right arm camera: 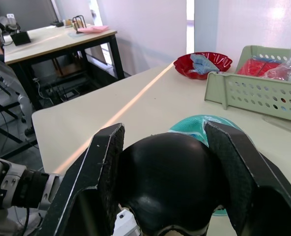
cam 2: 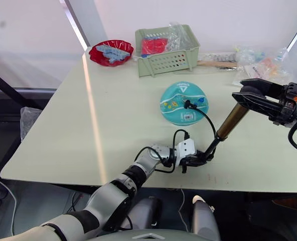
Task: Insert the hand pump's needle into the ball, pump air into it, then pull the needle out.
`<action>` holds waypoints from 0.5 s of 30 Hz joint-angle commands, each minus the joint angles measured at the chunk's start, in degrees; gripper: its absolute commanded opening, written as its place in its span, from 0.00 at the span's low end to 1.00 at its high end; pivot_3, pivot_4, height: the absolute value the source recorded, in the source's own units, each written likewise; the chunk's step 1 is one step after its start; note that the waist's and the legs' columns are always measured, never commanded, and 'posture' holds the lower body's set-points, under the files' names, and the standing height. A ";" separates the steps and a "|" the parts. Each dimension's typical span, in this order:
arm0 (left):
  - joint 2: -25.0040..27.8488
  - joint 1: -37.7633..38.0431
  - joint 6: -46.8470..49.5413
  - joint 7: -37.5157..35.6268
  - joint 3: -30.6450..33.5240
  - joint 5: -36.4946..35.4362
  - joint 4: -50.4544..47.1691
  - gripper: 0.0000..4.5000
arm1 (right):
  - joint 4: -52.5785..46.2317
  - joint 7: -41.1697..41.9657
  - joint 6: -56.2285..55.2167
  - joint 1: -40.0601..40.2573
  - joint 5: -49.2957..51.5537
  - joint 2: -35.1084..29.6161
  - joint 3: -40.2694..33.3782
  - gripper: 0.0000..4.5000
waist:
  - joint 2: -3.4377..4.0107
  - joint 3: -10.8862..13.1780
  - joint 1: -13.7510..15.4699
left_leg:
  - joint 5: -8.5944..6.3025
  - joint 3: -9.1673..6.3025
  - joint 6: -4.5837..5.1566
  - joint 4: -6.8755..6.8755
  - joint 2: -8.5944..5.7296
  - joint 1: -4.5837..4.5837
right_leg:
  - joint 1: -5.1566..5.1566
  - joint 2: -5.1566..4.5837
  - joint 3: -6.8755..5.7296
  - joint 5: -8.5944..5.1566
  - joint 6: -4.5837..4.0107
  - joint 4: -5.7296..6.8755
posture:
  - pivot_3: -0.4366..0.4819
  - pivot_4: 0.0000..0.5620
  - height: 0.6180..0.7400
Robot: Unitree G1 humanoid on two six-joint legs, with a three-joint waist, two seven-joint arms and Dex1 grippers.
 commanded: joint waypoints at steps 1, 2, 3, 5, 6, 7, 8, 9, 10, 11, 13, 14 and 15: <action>1.31 1.99 2.18 -0.12 -0.99 2.28 4.30 0.25 | -1.14 1.51 -5.57 3.25 -8.59 3.68 4.89 0.46 | -0.13 -0.08 -0.05 | 0.00 0.00 0.00 0.00 0.00 0.01 | 0.01 0.01 0.00 -0.01 0.02 0.00 | 0.48 0.27 0.97; 1.35 1.96 2.17 -0.09 -0.99 2.28 4.31 0.25 | -0.72 2.19 -7.92 4.92 -11.71 5.77 7.33 0.46 | -0.28 -0.19 -0.08 | 0.00 0.00 0.00 0.00 0.02 0.04 | 0.03 0.04 0.00 -0.01 0.04 0.00 | 0.48 0.27 0.97; 1.37 1.94 2.15 -0.06 -0.98 2.28 4.32 0.25 | -0.37 2.74 -9.53 6.03 -13.78 7.18 8.90 0.46 | -0.34 -0.25 -0.09 | 0.00 -0.02 0.00 -0.01 0.03 0.10 | 0.07 0.08 -0.01 -0.01 0.06 0.00 | 0.48 0.27 0.97; 1.36 1.81 2.10 0.05 -0.95 2.29 4.44 0.25 | -0.38 3.72 -12.33 8.07 -17.46 9.37 12.20 0.46 | -0.38 -0.35 -0.16 | 0.00 0.00 -0.01 0.00 0.04 0.15 | 0.10 0.08 0.01 -0.02 0.08 0.00 | 0.48 0.27 0.97; 1.35 1.79 2.09 0.08 -0.94 2.28 4.48 0.25 | -0.23 4.00 -13.43 8.75 -18.63 10.23 13.26 0.46 | -0.41 -0.41 -0.26 | 0.00 0.00 -0.01 0.00 0.05 0.17 | 0.11 0.08 0.01 -0.02 0.09 0.00 | 0.48 0.27 0.97; 1.35 1.81 2.07 0.10 -0.94 2.26 4.47 0.25 | -0.02 4.49 -14.76 9.62 -20.39 10.84 14.68 0.46 | -0.43 -0.45 -0.36 | 0.00 0.00 -0.01 0.00 0.06 0.20 | 0.12 0.09 0.01 -0.03 0.08 0.01 | 0.48 0.27 0.97; 1.35 1.82 2.06 0.10 -0.95 2.25 4.46 0.25 | 0.33 4.96 -15.81 10.24 -21.80 11.34 15.89 0.46 | -0.42 -0.49 -0.45 | 0.00 -0.01 -0.01 0.00 0.07 0.21 | 0.13 0.10 0.02 -0.03 0.07 0.01 | 0.48 0.27 0.97; 1.33 1.89 2.05 0.09 -0.97 2.23 4.41 0.25 | 0.77 5.06 -16.68 10.89 -23.03 12.16 17.14 0.46 | -0.41 -0.54 -0.55 | 0.00 -0.02 -0.01 0.00 0.08 0.22 | 0.14 0.11 0.02 -0.03 0.07 0.02 | 0.48 0.27 0.97; 1.31 1.98 2.03 0.03 -1.02 2.23 4.32 0.25 | 1.15 5.06 -17.44 11.43 -24.06 12.93 18.23 0.46 | -0.42 -0.61 -0.64 | 0.00 -0.03 -0.01 0.00 0.08 0.23 | 0.14 0.11 0.02 -0.04 0.05 0.02 | 0.48 0.27 0.97; 1.29 2.10 1.94 -0.14 -1.13 2.26 4.21 0.25 | 1.39 5.13 -18.42 12.07 -25.39 13.74 19.53 0.46 | -0.44 -0.64 -0.67 | 0.00 -0.04 -0.01 0.00 0.09 0.24 | 0.15 0.13 0.02 -0.04 0.05 0.02 | 0.48 0.27 0.97; 1.28 2.24 1.87 -0.27 -1.20 2.27 4.08 0.25 | 1.79 4.96 -19.95 13.19 -27.47 15.32 21.65 0.46 | -0.46 -0.72 -0.89 | 0.00 -0.05 -0.01 0.00 0.09 0.25 | 0.16 0.13 0.01 -0.04 0.05 0.02 | 0.48 0.27 0.97; 1.28 2.27 1.87 -0.29 -1.21 2.26 4.03 0.25 | 2.19 5.04 -20.98 13.73 -28.91 15.93 22.64 0.46 | -0.47 -0.76 -0.93 | -0.01 -0.05 -0.01 0.00 0.10 0.25 | 0.16 0.14 0.01 -0.04 0.05 0.02 | 0.48 0.27 0.97; 1.28 2.28 1.87 -0.29 -1.20 2.27 4.01 0.25 | 2.77 5.22 -22.16 14.17 -30.43 16.43 23.49 0.46 | -0.46 -0.82 -1.00 | -0.01 -0.05 -0.01 0.00 0.09 0.25 | 0.16 0.13 0.01 -0.03 0.05 0.02 | 0.48 0.27 0.97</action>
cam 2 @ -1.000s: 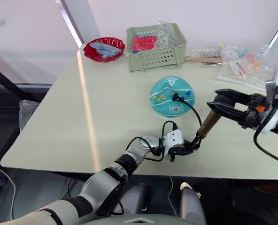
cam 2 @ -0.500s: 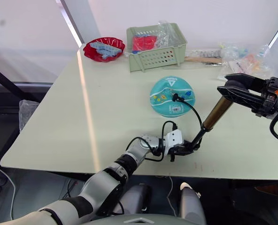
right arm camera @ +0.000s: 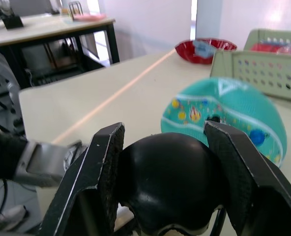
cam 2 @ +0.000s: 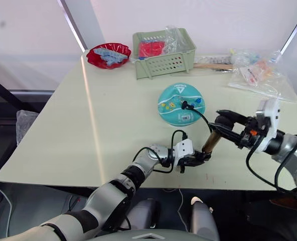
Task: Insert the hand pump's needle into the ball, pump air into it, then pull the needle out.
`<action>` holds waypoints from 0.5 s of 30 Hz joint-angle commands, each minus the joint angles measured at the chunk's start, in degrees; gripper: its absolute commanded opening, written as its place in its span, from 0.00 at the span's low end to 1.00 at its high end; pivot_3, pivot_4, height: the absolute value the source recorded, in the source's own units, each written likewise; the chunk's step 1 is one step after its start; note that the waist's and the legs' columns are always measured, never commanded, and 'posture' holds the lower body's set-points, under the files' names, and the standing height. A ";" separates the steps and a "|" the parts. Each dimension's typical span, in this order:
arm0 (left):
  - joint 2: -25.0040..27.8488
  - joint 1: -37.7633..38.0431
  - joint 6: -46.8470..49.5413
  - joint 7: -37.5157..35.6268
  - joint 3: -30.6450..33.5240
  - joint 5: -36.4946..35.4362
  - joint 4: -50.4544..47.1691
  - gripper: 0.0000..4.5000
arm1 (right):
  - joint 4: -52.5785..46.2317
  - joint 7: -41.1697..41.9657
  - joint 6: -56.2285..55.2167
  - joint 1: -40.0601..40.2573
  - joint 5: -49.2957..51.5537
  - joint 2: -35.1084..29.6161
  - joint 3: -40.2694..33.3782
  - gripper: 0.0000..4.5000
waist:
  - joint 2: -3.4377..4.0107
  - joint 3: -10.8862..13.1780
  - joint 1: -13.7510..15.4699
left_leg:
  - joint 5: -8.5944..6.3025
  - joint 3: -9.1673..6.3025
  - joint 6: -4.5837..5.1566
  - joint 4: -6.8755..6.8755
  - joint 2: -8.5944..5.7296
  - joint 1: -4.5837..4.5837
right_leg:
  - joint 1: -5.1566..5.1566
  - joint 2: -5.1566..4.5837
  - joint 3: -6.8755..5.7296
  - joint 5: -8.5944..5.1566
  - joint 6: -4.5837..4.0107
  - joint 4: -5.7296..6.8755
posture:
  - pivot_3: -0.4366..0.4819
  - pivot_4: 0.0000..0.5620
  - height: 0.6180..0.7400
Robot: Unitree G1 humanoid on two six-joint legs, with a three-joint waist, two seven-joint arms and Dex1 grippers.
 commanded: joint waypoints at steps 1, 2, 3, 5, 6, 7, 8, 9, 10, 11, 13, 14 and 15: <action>0.50 2.07 1.90 -0.76 -1.19 2.09 3.29 0.25 | 3.41 0.16 -1.57 3.24 -7.54 1.26 5.43 0.46 | 0.03 -0.07 -0.12 | 0.00 0.00 0.00 0.00 -0.01 0.00 | 0.00 -0.01 0.00 0.01 0.01 0.00 | 0.48 0.27 0.97; 0.50 2.07 1.93 -0.73 -1.18 2.09 3.28 0.25 | 3.96 -0.03 -2.33 3.37 -8.34 1.91 5.78 0.46 | 0.01 -0.07 -0.14 | 0.00 0.00 0.00 0.00 -0.02 0.00 | 0.00 -0.02 0.00 0.01 0.01 0.00 | 0.48 0.27 0.97; 0.50 2.08 1.94 -0.71 -1.17 2.09 3.28 0.25 | 4.44 -0.20 -3.09 3.45 -9.21 2.43 6.14 0.46 | 0.01 -0.07 -0.16 | 0.00 0.00 0.00 0.00 -0.02 0.00 | 0.01 -0.02 0.00 0.01 0.01 0.00 | 0.48 0.27 0.97; 0.55 2.09 1.89 -0.73 -1.22 2.15 3.33 0.25 | 4.89 -0.49 -4.22 3.82 -10.57 3.23 6.68 0.46 | 0.07 -0.10 -0.19 | 0.00 0.00 0.00 0.00 -0.02 0.00 | 0.00 -0.02 0.00 0.00 0.00 0.00 | 0.48 0.27 0.97; 0.57 2.09 1.87 -0.74 -1.23 2.18 3.35 0.25 | 4.89 -0.51 -4.43 3.91 -10.79 3.52 6.70 0.46 | 0.12 -0.13 -0.22 | 0.00 0.00 0.00 0.00 -0.03 0.00 | 0.00 -0.02 0.00 0.01 0.01 0.00 | 0.48 0.27 0.97; 0.61 2.09 1.85 -0.74 -1.23 2.20 3.40 0.25 | 4.37 -0.67 -4.01 3.83 -10.10 3.64 6.20 0.46 | 0.13 -0.15 -0.23 | 0.00 0.00 0.00 0.00 -0.03 0.00 | 0.00 -0.03 0.00 0.01 0.01 0.00 | 0.48 0.27 0.97; 0.64 2.08 1.83 -0.74 -1.22 2.23 3.47 0.25 | 3.46 -0.83 -3.17 3.39 -8.76 3.26 4.97 0.46 | 0.12 -0.14 -0.23 | 0.00 -0.01 0.00 0.00 -0.03 0.00 | 0.00 -0.03 0.00 0.01 0.01 0.00 | 0.48 0.27 0.97; 0.67 2.08 1.82 -0.73 -1.23 2.25 3.54 0.25 | 2.55 -0.93 -2.27 2.93 -7.30 2.67 3.59 0.46 | 0.12 -0.14 -0.23 | 0.00 -0.02 0.00 0.00 -0.03 0.00 | 0.00 -0.02 -0.01 0.01 0.01 0.00 | 0.48 0.27 0.97; 0.70 2.08 1.79 -0.72 -1.23 2.27 3.60 0.25 | 1.64 -1.01 -1.25 2.42 -5.72 2.06 2.11 0.46 | 0.13 -0.13 -0.19 | 0.00 -0.02 0.00 0.00 -0.03 0.00 | 0.00 -0.02 -0.01 0.01 0.01 0.00 | 0.48 0.27 0.97; 0.73 2.08 1.77 -0.71 -1.23 2.29 3.66 0.25 | 0.87 -0.98 -0.32 2.01 -4.42 1.50 0.85 0.46 | 0.15 -0.12 -0.16 | 0.00 -0.02 0.00 0.00 -0.04 -0.03 | 0.00 -0.03 -0.01 0.01 0.01 0.00 | 0.48 0.27 0.97; 0.73 2.05 1.76 -0.67 -1.20 2.30 3.80 0.25 | -0.51 -0.88 1.18 0.93 -1.30 0.44 -2.02 0.46 | 0.16 -0.10 -0.14 | 0.00 -0.03 0.00 0.00 -0.06 -0.06 | -0.02 -0.06 -0.02 0.01 0.01 0.00 | 0.48 0.27 0.97; 0.74 2.05 1.74 -0.68 -1.19 2.31 3.85 0.25 | -1.21 -1.22 2.73 0.03 1.11 -0.50 -3.92 0.46 | 0.17 -0.07 -0.09 | 0.00 -0.03 0.00 0.00 -0.08 -0.09 | -0.04 -0.08 -0.02 0.01 0.00 0.00 | 0.48 0.27 0.97; 0.75 2.05 1.72 -0.67 -1.17 2.31 3.91 0.25 | -1.75 -1.29 3.92 -0.65 2.55 -1.57 -5.35 0.46 | 0.24 0.00 -0.02 | 0.00 -0.03 0.00 0.00 -0.08 -0.11 | -0.06 -0.09 -0.02 0.01 0.01 0.00 | 0.48 0.27 0.97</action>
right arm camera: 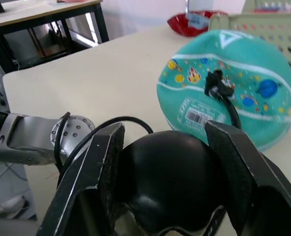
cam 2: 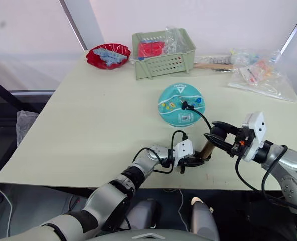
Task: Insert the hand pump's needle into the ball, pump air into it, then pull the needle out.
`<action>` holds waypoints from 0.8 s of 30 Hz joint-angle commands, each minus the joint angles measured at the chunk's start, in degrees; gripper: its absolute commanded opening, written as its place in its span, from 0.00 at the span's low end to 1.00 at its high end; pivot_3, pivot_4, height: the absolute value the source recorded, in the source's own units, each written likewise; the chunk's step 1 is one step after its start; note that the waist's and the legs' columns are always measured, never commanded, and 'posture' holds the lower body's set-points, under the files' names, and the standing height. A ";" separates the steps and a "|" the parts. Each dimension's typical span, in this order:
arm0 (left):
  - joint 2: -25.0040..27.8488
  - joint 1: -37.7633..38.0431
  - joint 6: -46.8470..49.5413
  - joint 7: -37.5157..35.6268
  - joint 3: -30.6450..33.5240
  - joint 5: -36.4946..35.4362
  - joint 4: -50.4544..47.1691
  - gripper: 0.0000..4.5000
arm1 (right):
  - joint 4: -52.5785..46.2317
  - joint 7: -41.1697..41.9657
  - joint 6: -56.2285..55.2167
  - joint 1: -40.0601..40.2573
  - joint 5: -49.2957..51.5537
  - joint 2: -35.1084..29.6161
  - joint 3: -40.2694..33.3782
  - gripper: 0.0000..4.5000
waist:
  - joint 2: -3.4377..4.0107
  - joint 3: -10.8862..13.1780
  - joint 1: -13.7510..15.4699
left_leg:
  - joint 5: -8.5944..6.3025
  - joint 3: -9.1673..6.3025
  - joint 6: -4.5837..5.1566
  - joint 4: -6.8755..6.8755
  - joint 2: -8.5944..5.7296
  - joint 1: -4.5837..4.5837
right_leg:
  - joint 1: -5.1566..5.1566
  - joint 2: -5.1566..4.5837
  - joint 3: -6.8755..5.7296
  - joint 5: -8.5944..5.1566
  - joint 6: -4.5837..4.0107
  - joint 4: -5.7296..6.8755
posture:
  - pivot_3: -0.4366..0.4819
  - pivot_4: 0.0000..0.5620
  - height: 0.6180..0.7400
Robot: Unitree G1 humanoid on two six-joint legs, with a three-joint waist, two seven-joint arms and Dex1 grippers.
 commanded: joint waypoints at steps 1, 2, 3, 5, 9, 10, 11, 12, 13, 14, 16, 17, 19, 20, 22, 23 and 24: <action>0.89 2.01 1.95 -0.53 -1.18 2.29 3.99 0.25 | -3.48 -0.70 4.82 -2.65 6.39 -3.94 -7.48 0.46 | 0.22 0.17 0.19 | 0.00 0.00 0.00 0.00 -0.03 -0.03 | -0.01 -0.04 0.00 0.01 0.00 0.00 | 0.48 0.27 0.97; 0.90 2.03 1.90 -0.55 -1.18 2.31 4.05 0.25 | -3.76 -0.82 6.20 -3.22 7.87 -5.08 -8.93 0.46 | 0.29 0.22 0.27 | 0.00 0.01 0.01 0.00 -0.07 -0.07 | -0.04 -0.08 0.00 0.01 0.00 0.00 | 0.48 0.27 0.97; 0.91 2.04 1.86 -0.57 -1.19 2.33 4.11 0.25 | -3.86 -1.01 7.39 -3.71 9.21 -5.95 -10.19 0.46 | 0.27 0.24 0.38 | 0.00 0.03 0.01 0.00 -0.09 -0.08 | -0.05 -0.10 0.00 0.01 0.01 0.00 | 0.48 0.27 0.97; 0.91 2.03 1.83 -0.60 -1.17 2.35 4.19 0.25 | -3.91 -1.24 8.56 -4.47 10.09 -7.58 -12.12 0.46 | 0.24 0.30 0.64 | 0.00 0.00 0.01 -0.01 -0.09 -0.10 | -0.05 -0.09 -0.03 0.01 0.00 0.00 | 0.48 0.27 0.97; 0.89 2.03 1.67 -0.74 -1.23 2.42 4.26 0.25 | -3.24 -1.64 11.77 -6.42 14.09 -10.91 -17.07 0.46 | 0.28 0.52 0.92 | 0.00 0.02 0.02 -0.03 -0.09 -0.11 | -0.08 -0.09 -0.03 0.01 0.01 -0.01 | 0.48 0.27 0.97; 0.89 2.06 1.62 -0.77 -1.26 2.44 4.26 0.25 | -3.05 -1.82 12.95 -6.97 15.80 -11.77 -18.43 0.46 | 0.27 0.56 0.94 | 0.00 0.03 0.02 -0.02 -0.08 -0.11 | -0.08 -0.10 -0.03 0.01 0.01 -0.01 | 0.48 0.27 0.97; 0.89 2.07 1.57 -0.79 -1.28 2.46 4.26 0.25 | -2.82 -2.26 14.06 -7.72 17.73 -12.43 -19.74 0.46 | 0.29 0.58 0.95 | 0.00 0.02 0.02 -0.02 -0.08 -0.11 | -0.08 -0.09 -0.03 0.01 0.02 0.00 | 0.48 0.27 0.97; 0.89 2.08 1.54 -0.79 -1.29 2.46 4.27 0.25 | -2.36 -3.05 15.06 -8.65 20.16 -12.78 -21.08 0.46 | 0.27 0.59 0.96 | 0.00 0.03 0.02 -0.02 -0.08 -0.11 | -0.08 -0.09 -0.03 0.01 0.01 -0.01 | 0.48 0.27 0.97; 0.89 2.10 1.50 -0.78 -1.31 2.48 4.28 0.25 | -1.86 -3.44 15.76 -9.40 22.05 -13.14 -22.39 0.46 | 0.27 0.61 0.97 | 0.00 0.02 0.02 -0.02 -0.08 -0.12 | -0.08 -0.09 -0.03 0.01 0.01 0.00 | 0.48 0.27 0.97; 0.87 2.11 1.48 -0.75 -1.31 2.50 4.29 0.25 | -1.10 -3.50 16.94 -10.24 23.84 -14.35 -24.05 0.46 | 0.30 0.63 0.98 | 0.00 0.02 0.02 -0.02 -0.08 -0.13 | -0.09 -0.09 -0.03 0.02 -0.02 0.00 | 0.48 0.27 0.97; 0.86 2.12 1.44 -0.73 -1.32 2.53 4.33 0.25 | 0.17 -3.97 19.23 -11.78 26.95 -16.42 -26.47 0.46 | 0.30 0.70 1.01 | 0.00 0.03 0.02 -0.02 -0.09 -0.16 | -0.10 -0.11 -0.03 0.06 -0.07 -0.01 | 0.48 0.27 0.97; 0.89 2.16 1.39 -0.75 -1.34 2.55 4.32 0.25 | 0.68 -4.27 20.20 -12.59 28.15 -17.44 -27.34 0.46 | 0.30 0.71 1.02 | 0.00 0.03 0.02 -0.02 -0.08 -0.16 | -0.10 -0.11 -0.03 0.08 -0.11 -0.01 | 0.48 0.27 0.97; 0.95 2.26 1.29 -0.82 -1.41 2.61 4.34 0.25 | 1.56 -4.40 21.25 -14.08 29.53 -18.99 -28.27 0.46 | 0.31 0.72 1.01 | 0.00 0.02 0.02 -0.02 -0.08 -0.17 | -0.10 -0.10 -0.03 0.10 -0.14 -0.02 | 0.48 0.27 0.97; 0.96 2.27 1.25 -0.85 -1.44 2.64 4.35 0.25 | 2.02 -4.70 21.80 -14.82 30.26 -19.60 -28.49 0.46 | 0.31 0.72 1.00 | -0.01 0.05 0.03 -0.02 -0.08 -0.16 | -0.11 -0.11 -0.03 0.10 -0.15 -0.02 | 0.48 0.27 0.97; 0.92 2.22 1.23 -0.90 -1.47 2.67 4.41 0.25 | 2.70 -4.93 22.94 -15.86 30.97 -20.63 -28.46 0.46 | 0.28 0.74 1.00 | -0.01 0.04 0.03 -0.02 -0.07 -0.17 | -0.11 -0.11 -0.03 0.09 -0.17 -0.02 | 0.48 0.27 0.97; 0.92 2.26 1.19 -0.92 -1.48 2.67 4.40 0.25 | 2.62 -4.54 23.40 -15.71 30.63 -21.10 -28.28 0.46 | 0.28 0.76 1.00 | -0.01 0.03 0.03 -0.02 -0.07 -0.18 | -0.12 -0.11 -0.03 0.08 -0.18 -0.02 | 0.48 0.27 0.97; 0.87 2.26 1.17 -0.93 -1.48 2.67 4.40 0.25 | 2.24 -4.06 23.75 -15.25 30.05 -21.19 -27.77 0.46 | 0.30 0.77 1.01 | -0.01 0.04 0.03 -0.02 -0.07 -0.19 | -0.12 -0.11 -0.03 0.08 -0.18 -0.02 | 0.48 0.27 0.97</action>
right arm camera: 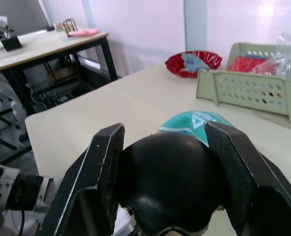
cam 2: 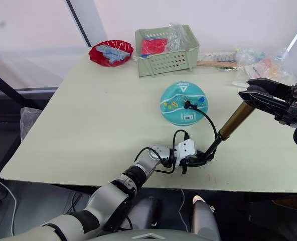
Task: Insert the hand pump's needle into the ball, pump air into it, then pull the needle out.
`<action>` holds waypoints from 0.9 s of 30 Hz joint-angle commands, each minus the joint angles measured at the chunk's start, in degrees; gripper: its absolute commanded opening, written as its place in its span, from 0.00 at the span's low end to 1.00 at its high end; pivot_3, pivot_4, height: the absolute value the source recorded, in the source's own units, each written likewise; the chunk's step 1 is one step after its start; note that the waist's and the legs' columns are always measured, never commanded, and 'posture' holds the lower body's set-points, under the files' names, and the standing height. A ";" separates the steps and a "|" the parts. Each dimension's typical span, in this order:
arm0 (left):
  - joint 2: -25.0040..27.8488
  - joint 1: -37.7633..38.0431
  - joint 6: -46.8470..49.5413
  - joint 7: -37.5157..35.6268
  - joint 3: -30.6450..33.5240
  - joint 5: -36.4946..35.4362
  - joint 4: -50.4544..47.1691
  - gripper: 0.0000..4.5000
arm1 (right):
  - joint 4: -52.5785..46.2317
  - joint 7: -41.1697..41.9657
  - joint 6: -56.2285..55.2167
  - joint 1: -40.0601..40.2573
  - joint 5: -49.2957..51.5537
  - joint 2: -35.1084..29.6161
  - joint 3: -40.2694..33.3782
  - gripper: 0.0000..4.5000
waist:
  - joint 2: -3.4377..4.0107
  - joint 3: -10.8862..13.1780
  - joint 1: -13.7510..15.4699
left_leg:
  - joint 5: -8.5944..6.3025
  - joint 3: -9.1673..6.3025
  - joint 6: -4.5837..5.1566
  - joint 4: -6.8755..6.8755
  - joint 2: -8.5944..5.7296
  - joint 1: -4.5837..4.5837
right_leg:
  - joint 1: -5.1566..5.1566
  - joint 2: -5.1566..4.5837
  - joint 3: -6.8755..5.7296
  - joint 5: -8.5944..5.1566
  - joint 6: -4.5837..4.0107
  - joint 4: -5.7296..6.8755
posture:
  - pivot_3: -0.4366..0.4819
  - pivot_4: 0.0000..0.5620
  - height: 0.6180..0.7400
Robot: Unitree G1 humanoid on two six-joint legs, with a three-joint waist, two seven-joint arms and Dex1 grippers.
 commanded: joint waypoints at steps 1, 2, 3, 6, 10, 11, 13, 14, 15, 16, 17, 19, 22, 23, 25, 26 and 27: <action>1.58 2.42 2.33 -0.58 -1.51 2.76 4.40 0.25 | -0.42 0.28 -0.94 -1.66 -0.12 -1.76 -4.40 0.46 | 0.01 0.00 0.00 | 0.00 0.01 0.00 0.00 -0.01 -0.01 | 0.00 -0.01 0.00 0.01 0.01 0.00 | 0.48 0.27 0.97; 1.54 2.45 2.32 -0.60 -1.52 2.76 4.37 0.25 | -1.13 0.34 -1.19 -1.02 -1.16 -1.34 -3.45 0.46 | 0.01 0.00 -0.01 | -0.01 0.01 0.01 0.00 -0.01 -0.01 | 0.00 0.00 0.00 0.02 0.03 0.00 | 0.48 0.27 0.97; 1.52 2.48 2.28 -0.61 -1.54 2.77 4.35 0.25 | -1.87 0.47 -1.63 0.00 -2.76 -0.86 -2.29 0.46 | 0.02 0.00 0.01 | -0.02 0.01 0.02 0.00 -0.01 0.00 | 0.00 0.00 0.00 0.01 0.03 -0.01 | 0.48 0.27 0.97; 1.43 2.54 2.27 -0.61 -1.55 2.76 4.29 0.25 | -3.79 0.41 -4.03 2.36 -7.61 1.56 1.59 0.46 | -0.10 -0.06 -0.02 | -0.02 0.01 0.03 0.00 0.00 0.02 | 0.01 0.02 0.00 0.01 0.04 0.00 | 0.48 0.27 0.97; 1.34 2.91 2.20 -0.41 -1.60 2.72 4.23 0.25 | -5.58 -0.02 -6.36 5.48 -11.75 5.09 6.02 0.46 | -0.14 -0.16 -0.15 | -0.02 0.02 0.03 0.00 0.02 0.12 | 0.08 0.04 0.01 -0.09 0.21 0.00 | 0.48 0.27 0.97; 1.27 3.09 2.19 -0.38 -1.63 2.70 4.18 0.25 | -5.71 -0.57 -8.09 6.50 -14.34 6.37 7.69 0.46 | -0.16 -0.20 -0.18 | -0.02 0.02 0.03 0.00 0.04 0.15 | 0.10 0.04 0.01 -0.10 0.22 0.00 | 0.48 0.27 0.97; 1.07 3.28 2.19 -0.22 -1.66 2.68 4.17 0.25 | -5.65 -0.63 -10.78 8.71 -18.27 8.37 10.58 0.46 | -0.30 -0.43 -0.23 | -0.02 0.02 0.02 0.00 0.08 0.19 | 0.11 0.10 0.02 -0.11 0.24 0.00 | 0.48 0.27 0.97; 0.97 3.35 2.19 -0.15 -1.66 2.67 4.20 0.25 | -5.65 -0.67 -12.07 9.68 -19.93 9.40 11.97 0.46 | -0.34 -0.49 -0.21 | -0.02 0.00 0.02 0.00 0.09 0.21 | 0.12 0.12 0.01 -0.12 0.24 0.00 | 0.48 0.27 0.97; 0.89 3.43 2.17 -0.07 -1.67 2.69 4.24 0.25 | -5.69 -0.59 -12.99 10.39 -20.91 10.05 12.78 0.46 | -0.38 -0.60 -0.22 | -0.02 -0.02 0.02 0.00 0.10 0.21 | 0.13 0.13 0.01 -0.12 0.24 0.00 | 0.48 0.27 0.97; 0.86 3.54 2.12 -0.01 -1.68 2.71 4.24 0.25 | -5.81 -0.47 -13.91 11.19 -21.99 10.83 14.08 0.46 | -0.39 -0.66 -0.26 | -0.02 -0.01 0.02 0.00 0.10 0.22 | 0.13 0.14 0.01 -0.12 0.24 0.00 | 0.48 0.27 0.97; 0.84 3.63 2.10 0.04 -1.69 2.72 4.22 0.25 | -5.85 -0.41 -14.62 11.87 -22.84 11.50 15.22 0.46 | -0.38 -0.72 -0.27 | -0.02 0.00 0.02 0.00 0.10 0.23 | 0.14 0.13 0.02 -0.12 0.24 0.00 | 0.48 0.27 0.97; 0.77 3.80 2.10 0.11 -1.78 2.82 4.17 0.25 | -5.51 0.17 -16.00 13.48 -24.67 12.73 17.64 0.46 | -0.46 -0.85 -0.29 | -0.02 0.00 0.02 0.00 0.10 0.24 | 0.15 0.12 0.03 -0.12 0.24 0.00 | 0.48 0.27 0.97; 0.73 4.01 2.11 0.16 -1.82 2.96 4.10 0.25 | -3.26 1.10 -19.74 15.40 -29.81 14.25 21.59 0.46 | -0.48 -0.94 -0.27 | -0.02 0.00 0.02 0.00 0.10 0.25 | 0.15 0.13 0.02 -0.14 0.21 0.00 | 0.48 0.27 0.97; 0.77 4.12 2.06 0.12 -1.87 3.03 4.04 0.25 | -2.39 1.24 -21.15 15.94 -31.62 14.82 22.93 0.46 | -0.49 -0.95 -0.27 | -0.03 -0.02 0.02 -0.01 0.10 0.26 | 0.15 0.13 0.02 -0.15 0.21 0.00 | 0.48 0.27 0.97; 0.83 4.29 1.97 0.08 -1.93 3.10 3.92 0.25 | -1.42 1.59 -23.03 16.66 -33.82 15.59 24.45 0.46 | -0.42 -1.02 -0.28 | -0.03 0.00 0.01 -0.01 0.10 0.26 | 0.16 0.13 0.02 -0.15 0.20 0.00 | 0.48 0.27 0.97; 0.86 4.33 1.96 0.03 -1.94 3.10 3.87 0.25 | -1.17 1.83 -23.61 16.96 -34.36 15.90 24.92 0.46 | -0.42 -1.05 -0.27 | -0.03 0.00 0.01 -0.01 0.10 0.26 | 0.16 0.13 0.02 -0.15 0.20 0.00 | 0.48 0.27 0.97; 0.94 4.39 1.92 -0.06 -1.95 3.09 3.73 0.25 | -0.87 1.94 -24.58 17.48 -35.36 16.38 25.69 0.46 | -0.41 -1.11 -0.26 | -0.03 -0.01 0.01 -0.01 0.10 0.26 | 0.15 0.13 0.02 -0.15 0.20 0.00 | 0.48 0.27 0.97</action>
